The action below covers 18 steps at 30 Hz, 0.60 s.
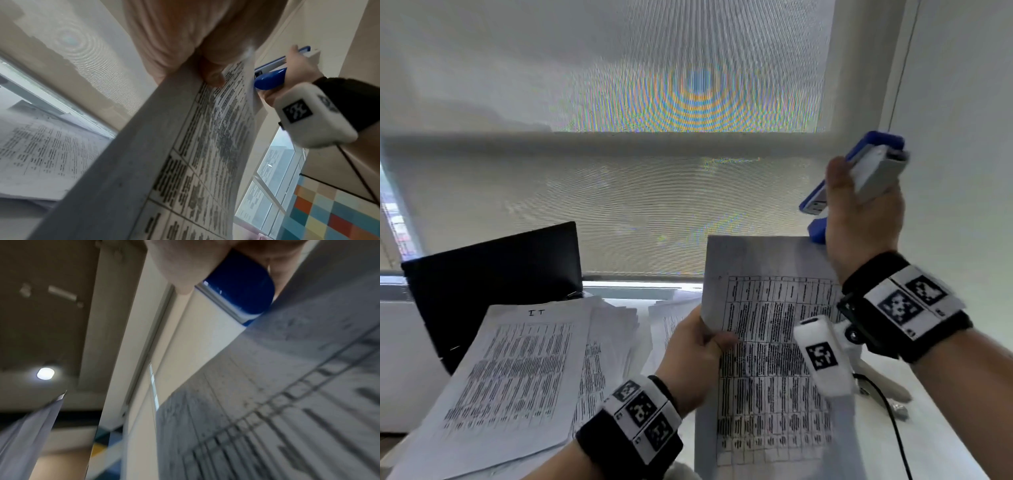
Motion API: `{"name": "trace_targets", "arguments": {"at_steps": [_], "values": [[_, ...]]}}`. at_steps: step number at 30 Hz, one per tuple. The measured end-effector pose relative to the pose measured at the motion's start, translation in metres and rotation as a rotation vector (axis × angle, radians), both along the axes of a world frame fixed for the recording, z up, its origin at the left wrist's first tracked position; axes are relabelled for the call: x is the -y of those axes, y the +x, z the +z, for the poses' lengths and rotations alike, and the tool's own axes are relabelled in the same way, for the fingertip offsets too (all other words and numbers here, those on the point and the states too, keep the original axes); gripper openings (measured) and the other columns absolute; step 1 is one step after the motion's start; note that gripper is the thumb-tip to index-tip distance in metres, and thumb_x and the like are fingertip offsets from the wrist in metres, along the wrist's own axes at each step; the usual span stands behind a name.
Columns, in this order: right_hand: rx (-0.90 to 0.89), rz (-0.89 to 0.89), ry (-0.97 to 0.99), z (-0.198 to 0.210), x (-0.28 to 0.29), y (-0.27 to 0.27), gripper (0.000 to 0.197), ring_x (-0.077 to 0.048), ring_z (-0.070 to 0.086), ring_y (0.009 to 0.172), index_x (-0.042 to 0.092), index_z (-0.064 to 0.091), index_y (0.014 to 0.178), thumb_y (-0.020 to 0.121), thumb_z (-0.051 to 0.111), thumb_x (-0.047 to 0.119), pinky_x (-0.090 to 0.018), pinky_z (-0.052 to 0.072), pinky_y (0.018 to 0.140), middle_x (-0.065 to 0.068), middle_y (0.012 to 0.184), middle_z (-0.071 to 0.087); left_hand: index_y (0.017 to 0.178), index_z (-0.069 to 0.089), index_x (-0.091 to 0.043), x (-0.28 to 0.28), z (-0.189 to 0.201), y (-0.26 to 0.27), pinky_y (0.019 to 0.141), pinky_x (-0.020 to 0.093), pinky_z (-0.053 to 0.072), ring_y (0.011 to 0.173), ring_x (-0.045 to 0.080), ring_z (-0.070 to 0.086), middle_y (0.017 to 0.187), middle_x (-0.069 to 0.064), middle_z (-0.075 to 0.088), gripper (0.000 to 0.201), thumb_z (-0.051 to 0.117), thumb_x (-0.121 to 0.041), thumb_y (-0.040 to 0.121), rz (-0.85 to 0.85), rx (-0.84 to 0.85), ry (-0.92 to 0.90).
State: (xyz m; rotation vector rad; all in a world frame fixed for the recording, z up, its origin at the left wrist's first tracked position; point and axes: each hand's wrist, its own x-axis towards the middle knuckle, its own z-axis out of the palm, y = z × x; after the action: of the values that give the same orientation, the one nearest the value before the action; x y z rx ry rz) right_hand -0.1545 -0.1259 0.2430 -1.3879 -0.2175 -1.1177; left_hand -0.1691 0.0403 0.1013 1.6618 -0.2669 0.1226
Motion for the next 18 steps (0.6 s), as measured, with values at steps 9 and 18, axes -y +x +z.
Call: {"name": "trace_targets", "arguments": {"at_steps": [9,18], "values": [[-0.153,0.148,-0.425,-0.012,-0.019,-0.005,0.033,-0.001,0.043,0.041,0.018,0.052,0.066,0.09,0.06,0.039,-0.012,0.03,0.043,0.012,0.048,0.05,0.1,0.062,-0.026,0.019,0.001,-0.006,0.087,0.041,0.057,0.091,0.012,0.07,0.093,-0.009,0.075,0.034,0.054,0.006,0.092,-0.062,0.023,0.042],[-0.096,0.068,-0.327,-0.014,-0.028,0.0,0.04,-0.013,0.039,0.046,0.018,0.046,0.056,0.077,0.058,0.049,-0.027,0.031,0.046,0.003,0.05,0.042,0.102,0.063,-0.025,0.016,-0.003,-0.009,0.089,0.04,0.055,0.096,0.012,0.069,0.099,-0.006,0.074,0.036,0.055,0.008,0.089,-0.062,0.085,0.08]]}}
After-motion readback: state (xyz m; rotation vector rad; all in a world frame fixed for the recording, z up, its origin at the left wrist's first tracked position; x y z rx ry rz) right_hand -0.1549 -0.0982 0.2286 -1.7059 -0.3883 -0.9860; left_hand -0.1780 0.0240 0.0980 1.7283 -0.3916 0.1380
